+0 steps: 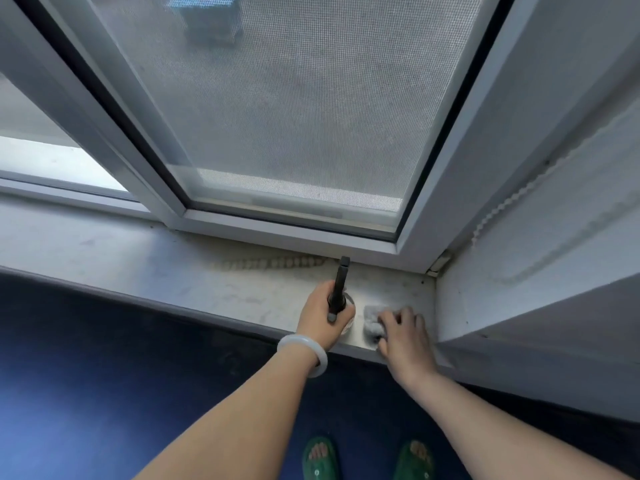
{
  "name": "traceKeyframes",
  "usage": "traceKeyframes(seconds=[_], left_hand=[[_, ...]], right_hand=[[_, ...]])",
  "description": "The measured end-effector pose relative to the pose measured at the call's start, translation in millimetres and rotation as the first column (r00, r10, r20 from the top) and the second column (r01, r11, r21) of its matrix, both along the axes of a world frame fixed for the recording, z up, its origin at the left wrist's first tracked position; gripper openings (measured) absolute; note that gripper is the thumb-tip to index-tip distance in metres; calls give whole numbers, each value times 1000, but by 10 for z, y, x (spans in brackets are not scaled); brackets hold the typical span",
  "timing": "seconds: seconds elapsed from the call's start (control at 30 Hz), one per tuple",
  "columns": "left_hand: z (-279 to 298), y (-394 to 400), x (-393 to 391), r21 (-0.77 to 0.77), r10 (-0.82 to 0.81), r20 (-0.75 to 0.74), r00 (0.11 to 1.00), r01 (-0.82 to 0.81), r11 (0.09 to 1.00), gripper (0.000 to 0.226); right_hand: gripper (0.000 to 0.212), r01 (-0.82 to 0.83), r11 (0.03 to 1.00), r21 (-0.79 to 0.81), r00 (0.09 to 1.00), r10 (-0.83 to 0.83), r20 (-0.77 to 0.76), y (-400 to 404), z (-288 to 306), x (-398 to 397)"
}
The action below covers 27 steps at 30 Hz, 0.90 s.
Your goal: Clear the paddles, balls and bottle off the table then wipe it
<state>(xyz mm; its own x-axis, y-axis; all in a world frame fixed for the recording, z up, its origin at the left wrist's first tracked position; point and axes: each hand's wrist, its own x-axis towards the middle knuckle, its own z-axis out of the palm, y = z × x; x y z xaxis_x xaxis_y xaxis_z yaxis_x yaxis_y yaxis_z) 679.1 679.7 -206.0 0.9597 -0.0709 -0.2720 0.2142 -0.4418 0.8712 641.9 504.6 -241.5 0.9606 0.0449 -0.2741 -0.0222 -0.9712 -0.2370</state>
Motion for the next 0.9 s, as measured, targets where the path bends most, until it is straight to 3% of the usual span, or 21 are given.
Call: traceKeyframes(seconds=[0.17, 0.23, 0.37, 0.53, 0.63, 0.9], left_hand=[[63, 18, -307, -214, 102, -193, 976, -143, 966, 18], [107, 43, -410, -198, 146, -219, 965, -190, 962, 6], [251, 141, -611, -140, 235, -203, 951, -265, 954, 17], [490, 315, -913, -167, 280, -158, 947, -305, 937, 7], [600, 401, -1140, -171, 350, -171, 921, -377, 910, 23], [716, 205, -2081, -15, 637, -172, 751, -649, 761, 16]], right_hand=[[24, 65, 990, 129, 996, -57, -61, 10, 157, -118], [22, 104, 981, 163, 992, -90, -89, 20, 261, -168], [27, 109, 977, 184, 990, -91, -104, 17, 438, -310], [30, 21, 979, 201, 994, 1, -107, 95, 615, -395], [31, -50, 976, 211, 991, 76, -114, 199, 698, -413], [34, -359, 896, 263, 915, 393, -89, 343, 852, -538]])
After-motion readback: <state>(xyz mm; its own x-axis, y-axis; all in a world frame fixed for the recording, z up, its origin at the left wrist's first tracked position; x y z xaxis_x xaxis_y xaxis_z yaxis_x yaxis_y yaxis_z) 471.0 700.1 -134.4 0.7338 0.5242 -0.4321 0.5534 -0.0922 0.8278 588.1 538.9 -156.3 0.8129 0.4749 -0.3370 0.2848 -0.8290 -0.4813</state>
